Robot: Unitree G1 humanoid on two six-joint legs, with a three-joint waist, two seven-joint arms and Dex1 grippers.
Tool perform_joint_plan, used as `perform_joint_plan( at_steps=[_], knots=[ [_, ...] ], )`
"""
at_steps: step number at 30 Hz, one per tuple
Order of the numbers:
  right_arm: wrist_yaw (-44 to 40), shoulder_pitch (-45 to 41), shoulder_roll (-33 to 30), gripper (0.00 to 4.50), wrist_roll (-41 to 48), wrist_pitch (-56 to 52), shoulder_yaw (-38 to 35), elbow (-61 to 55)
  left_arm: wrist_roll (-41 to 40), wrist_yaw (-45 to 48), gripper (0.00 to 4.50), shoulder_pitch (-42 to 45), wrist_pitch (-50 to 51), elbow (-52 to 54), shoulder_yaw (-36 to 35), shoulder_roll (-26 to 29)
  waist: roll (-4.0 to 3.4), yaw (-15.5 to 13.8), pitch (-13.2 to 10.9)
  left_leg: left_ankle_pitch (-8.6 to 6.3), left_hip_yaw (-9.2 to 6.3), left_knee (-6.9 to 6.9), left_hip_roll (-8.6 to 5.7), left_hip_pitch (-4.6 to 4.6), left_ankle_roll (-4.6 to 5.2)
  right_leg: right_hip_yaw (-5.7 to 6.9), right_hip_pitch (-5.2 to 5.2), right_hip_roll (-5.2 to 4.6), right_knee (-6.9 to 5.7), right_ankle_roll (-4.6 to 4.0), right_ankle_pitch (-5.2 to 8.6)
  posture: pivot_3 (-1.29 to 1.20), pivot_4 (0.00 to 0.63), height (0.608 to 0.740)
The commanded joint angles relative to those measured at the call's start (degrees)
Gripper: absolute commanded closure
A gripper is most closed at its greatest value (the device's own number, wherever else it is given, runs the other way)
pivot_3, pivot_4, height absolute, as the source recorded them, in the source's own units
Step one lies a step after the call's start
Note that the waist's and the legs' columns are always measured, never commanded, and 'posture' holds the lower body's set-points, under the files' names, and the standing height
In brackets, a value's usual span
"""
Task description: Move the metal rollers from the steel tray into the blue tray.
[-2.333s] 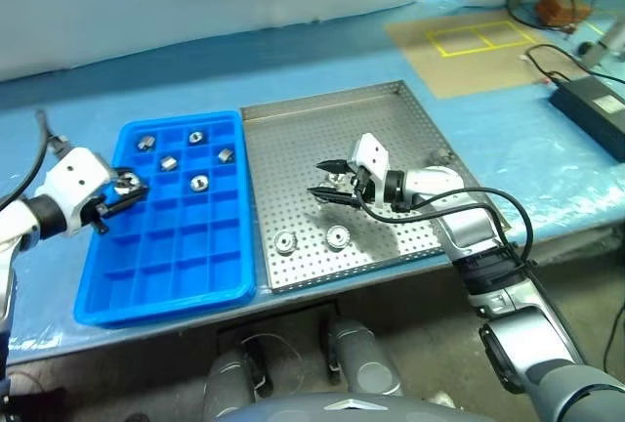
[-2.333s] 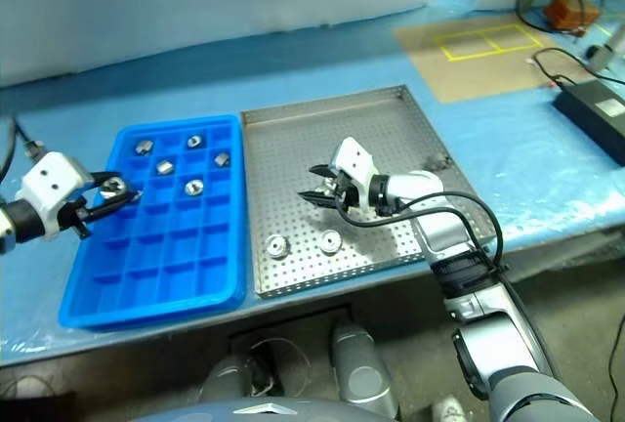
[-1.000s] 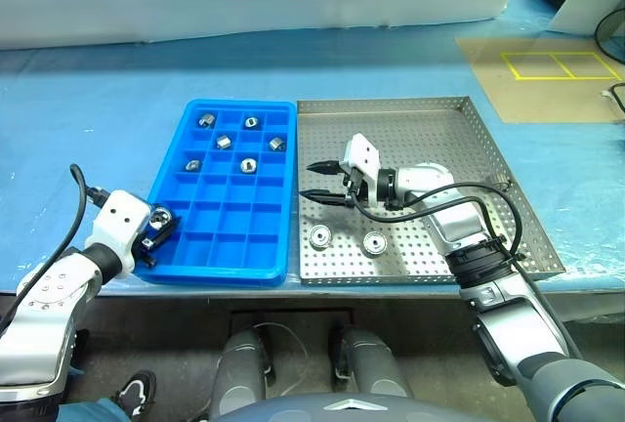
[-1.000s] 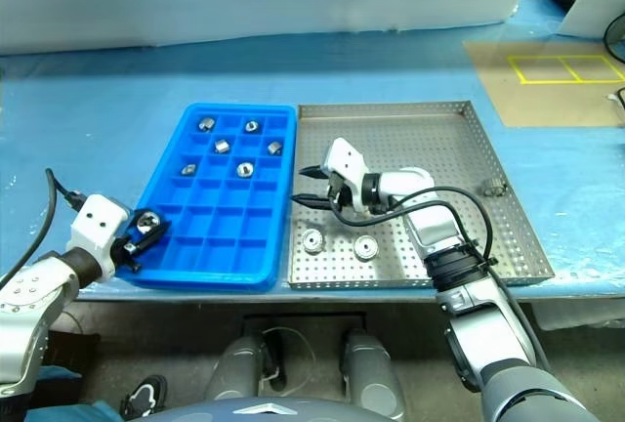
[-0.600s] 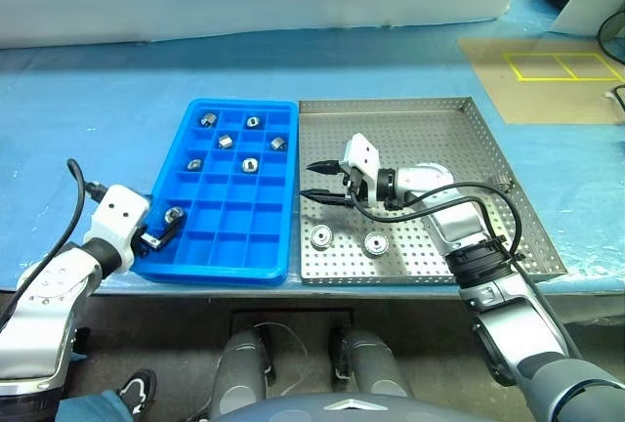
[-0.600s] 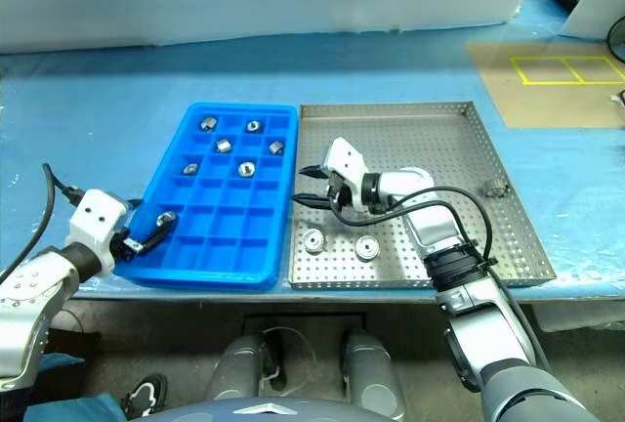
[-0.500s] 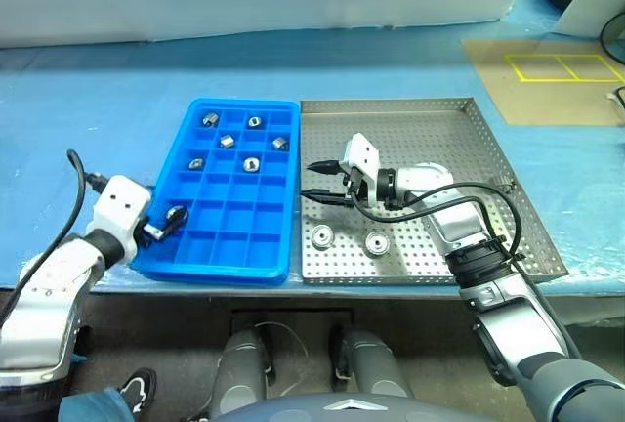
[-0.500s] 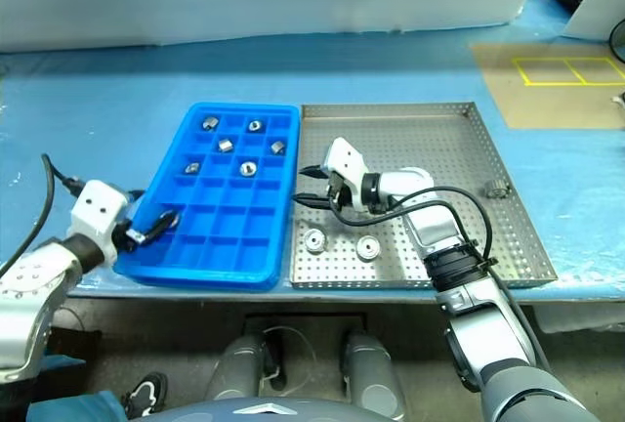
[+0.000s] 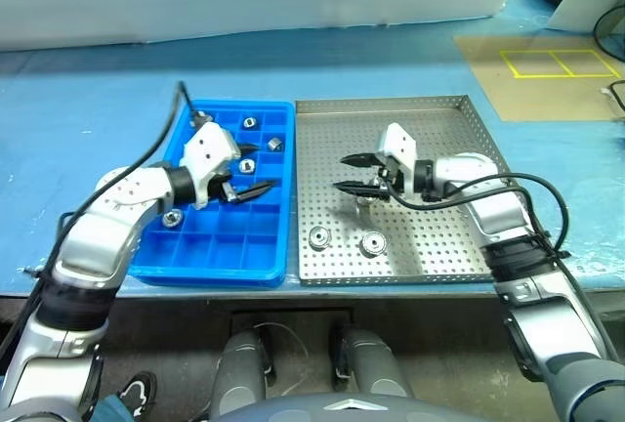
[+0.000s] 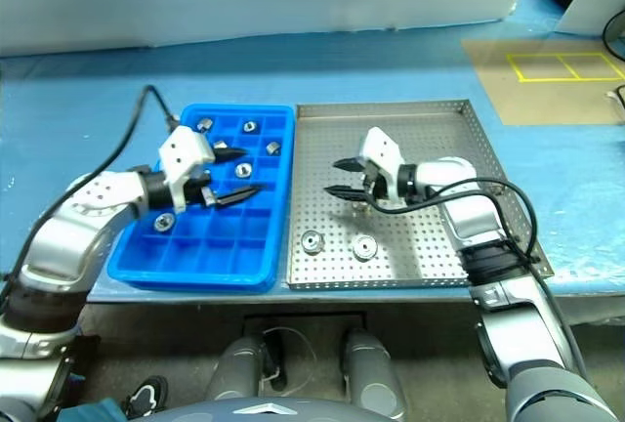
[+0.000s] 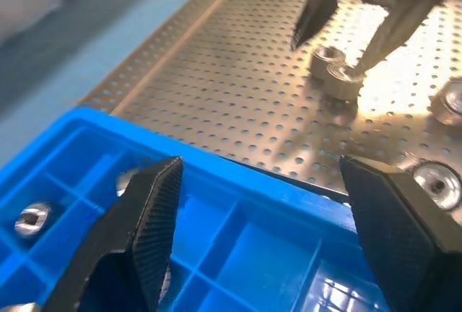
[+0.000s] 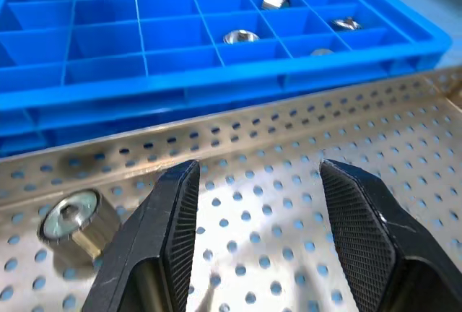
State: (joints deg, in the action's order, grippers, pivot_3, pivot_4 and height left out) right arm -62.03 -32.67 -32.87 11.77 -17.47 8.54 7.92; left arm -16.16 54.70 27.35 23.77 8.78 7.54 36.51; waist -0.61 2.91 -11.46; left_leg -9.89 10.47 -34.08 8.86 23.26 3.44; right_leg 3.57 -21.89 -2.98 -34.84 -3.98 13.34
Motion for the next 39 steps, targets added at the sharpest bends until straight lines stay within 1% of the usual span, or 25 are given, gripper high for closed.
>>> perform_joint_plan(
  at_steps=[1, 4, 8, 9, 12, 15, 16, 19, 22, 25, 29, 35, 39],
  knots=[
    [1.81, 3.05, -2.16, 1.81, 1.64, -1.67, -3.76, -5.90, 0.49, 6.96, 0.84, 3.90, -3.32, -3.62, 4.99, -1.24, 0.00, 0.42, 0.00, -0.02, 0.04, -0.02, 0.00, 0.00, 0.05, -0.03, 0.00, 0.00, 0.00, 0.00, 0.00, -0.58, 0.150, 0.740],
    [3.67, 6.58, -3.06, 1.81, 1.88, -3.70, -4.89, -10.62, 2.63, 14.22, 0.84, 7.97, -6.66, -6.95, 9.81, -0.88, 0.00, 1.55, 0.00, -0.06, 0.11, -0.04, 0.00, 0.01, 0.14, -0.08, 0.00, -0.01, 0.04, 0.00, 0.00, -0.62, 0.150, 0.740],
    [6.58, 10.24, -2.93, 1.81, 2.11, -6.00, -5.71, -15.68, 0.86, 22.89, 0.84, 16.89, -3.21, -11.67, 12.81, -2.67, 0.00, 3.08, 0.00, -0.05, 0.13, -0.02, 0.02, -0.03, 0.14, -0.10, -0.03, 0.00, 0.00, 0.01, 0.00, -0.69, 0.150, 0.740],
    [7.31, 10.72, -2.79, 1.81, 2.04, -6.34, -5.75, -16.40, 0.84, 25.68, 0.84, 18.55, -2.98, -12.66, 13.81, -2.57, 0.00, 3.90, 0.00, -0.05, 0.14, -0.03, 0.01, -0.03, 0.14, -0.10, -0.03, 0.00, 0.01, 0.01, -0.01, -0.69, 0.150, 0.740],
    [9.26, 11.99, -2.25, 1.81, 2.26, -7.17, -5.82, -18.31, 3.94, 33.19, 0.84, 23.27, -5.23, -17.78, 17.80, -2.01, -0.03, 5.57, 0.02, -0.08, 0.16, -0.05, -0.02, -0.04, 0.18, -0.13, 0.02, -0.01, 0.07, 0.02, 0.00, -0.72, 0.150, 0.740],
    [10.67, 13.49, -1.84, 1.81, 2.12, -6.85, -5.48, -19.18, 9.54, 37.07, 0.84, 27.81, -9.98, -27.79, 22.41, -3.32, -0.04, 7.43, 0.02, -0.09, 0.16, -0.04, -0.04, -0.02, 0.21, -0.14, 0.03, 0.00, 0.12, 0.05, 0.01, -0.74, 0.150, 0.740],
    [11.14, 13.78, -1.66, 1.81, 2.12, -6.87, -5.36, -19.43, 10.28, 37.57, 0.84, 28.81, -10.89, -30.16, 23.84, -3.58, -0.04, 7.92, 0.02, -0.10, 0.16, -0.04, -0.05, -0.02, 0.23, -0.14, 0.04, 0.00, 0.13, 0.07, 0.03, -0.75, 0.150, 0.740],
    [12.49, 14.52, -0.89, 1.81, 2.19, -7.15, -4.97, -20.48, 14.42, 37.80, 0.84, 31.06, -17.86, -36.87, 29.13, -4.50, -0.04, 9.76, 0.02, -0.16, 0.16, -0.07, -0.08, 0.09, 0.33, -0.13, 0.00, 0.00, 0.20, 0.11, 0.04, -0.76, 0.150, 0.740],
    [13.66, 15.06, -0.14, 1.81, 2.28, -7.61, -4.57, -21.54, 16.23, 37.80, 0.84, 32.23, -19.86, -41.15, 30.00, -7.37, -0.04, 11.05, 0.02, -0.24, 0.14, -0.11, -0.09, 0.23, 0.46, -0.08, -0.02, -0.01, 0.28, 0.14, 0.06, -0.78, 0.150, 0.740],
    [14.62, 15.75, 0.40, 1.81, 2.30, -8.02, -4.41, -22.55, 15.18, 37.80, 0.84, 32.64, -21.09, -40.80, 32.10, -7.41, -0.04, 12.09, 0.02, -0.29, 0.09, -0.17, -0.09, 0.44, 0.55, 0.06, -0.10, -0.04, 0.37, 0.15, 0.05, -0.78, 0.150, 0.740],
    [15.32, 16.76, 0.71, 1.81, 2.17, -7.97, -4.28, -23.03, 13.91, 37.80, 0.84, 33.32, -20.89, -39.59, 34.15, -7.29, -0.04, 12.75, 0.02, -0.33, 0.08, -0.18, -0.09, 0.48, 0.62, 0.13, -0.10, -0.06, 0.40, 0.15, 0.06, -0.79, 0.150, 0.740],
    [16.22, 16.67, 1.31, 1.81, 1.69, -7.55, -3.85, -22.36, 13.41, 37.80, 0.84, 32.49, -24.15, -37.77, 39.50, -3.68, -0.04, 13.89, 0.02, -0.32, 0.03, -0.23, -0.10, 0.48, 0.62, 0.17, -0.06, -0.07, 0.38, 0.16, 0.06, -0.79, 0.150, 0.740],
    [16.44, 16.65, 1.42, 1.81, 1.61, -7.42, -3.58, -22.21, 13.29, 37.80, 0.84, 32.27, -25.00, -37.65, 40.68, -2.21, -0.04, 14.81, 0.02, -0.32, 0.00, -0.23, -0.08, 0.46, 0.61, 0.21, -0.05, -0.06, 0.37, 0.17, 0.06, -0.78, 0.150, 0.740]
  ],
)
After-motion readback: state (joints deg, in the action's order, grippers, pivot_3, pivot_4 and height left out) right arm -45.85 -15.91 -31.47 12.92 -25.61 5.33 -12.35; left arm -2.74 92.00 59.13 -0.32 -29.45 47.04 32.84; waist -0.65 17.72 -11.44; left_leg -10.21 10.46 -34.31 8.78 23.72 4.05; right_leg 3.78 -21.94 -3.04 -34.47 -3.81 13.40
